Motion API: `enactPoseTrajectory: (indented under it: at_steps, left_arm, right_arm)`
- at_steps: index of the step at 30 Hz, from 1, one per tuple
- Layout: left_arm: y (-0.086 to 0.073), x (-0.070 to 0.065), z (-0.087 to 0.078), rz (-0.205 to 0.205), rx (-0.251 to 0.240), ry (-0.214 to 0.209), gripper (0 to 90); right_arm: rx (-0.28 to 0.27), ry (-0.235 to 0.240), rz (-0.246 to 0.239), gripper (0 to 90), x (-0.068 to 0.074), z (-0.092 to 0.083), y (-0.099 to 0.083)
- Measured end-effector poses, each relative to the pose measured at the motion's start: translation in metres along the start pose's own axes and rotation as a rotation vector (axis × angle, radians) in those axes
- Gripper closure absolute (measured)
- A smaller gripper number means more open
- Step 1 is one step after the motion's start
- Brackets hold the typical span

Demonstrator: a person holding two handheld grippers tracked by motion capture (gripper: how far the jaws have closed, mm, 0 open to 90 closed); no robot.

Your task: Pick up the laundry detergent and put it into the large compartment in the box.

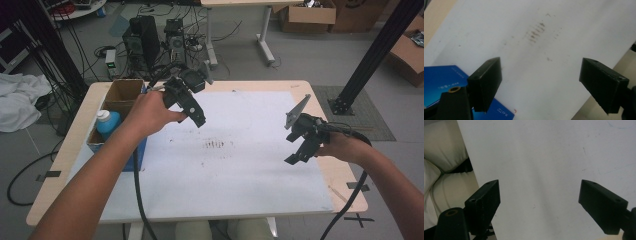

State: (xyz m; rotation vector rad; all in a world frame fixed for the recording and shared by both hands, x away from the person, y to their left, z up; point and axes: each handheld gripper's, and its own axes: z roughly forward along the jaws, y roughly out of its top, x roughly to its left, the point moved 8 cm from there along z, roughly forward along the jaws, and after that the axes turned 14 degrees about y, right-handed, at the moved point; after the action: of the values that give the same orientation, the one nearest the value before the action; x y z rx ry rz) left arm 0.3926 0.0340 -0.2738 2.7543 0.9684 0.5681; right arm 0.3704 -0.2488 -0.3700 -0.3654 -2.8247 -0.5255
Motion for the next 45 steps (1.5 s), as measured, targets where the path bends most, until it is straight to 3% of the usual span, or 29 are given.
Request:
enactPoseTrajectory:
  at_steps: [10, 16, 22, 29, 45]
  left_arm:
    - [-0.003, -0.029, 0.005, 0.166, -0.008, -0.062, 19.6]
    - [-0.005, -0.042, 0.01, 0.232, 0.001, -0.053, 19.9]
    - [-0.005, -0.052, 0.014, 0.265, -0.004, -0.06, 20.2]
    - [-0.006, -0.058, 0.017, 0.275, -0.002, -0.06, 20.2]
    - [-0.008, -0.056, 0.018, 0.271, -0.002, -0.054, 20.7]
  right_arm:
    - [0.007, 0.006, 0.0, 17.5, -0.001, 0.003, 0.002]
    - [0.009, 0.009, 0.005, 17.5, 0.0, 0.004, 0.003]
    - [0.011, 0.011, 0.006, 17.6, -0.001, 0.006, 0.004]
    - [0.009, 0.009, -0.001, 17.5, -0.001, 0.006, 0.004]
    - [0.013, 0.011, 0.002, 17.5, 0.001, 0.008, 0.007]
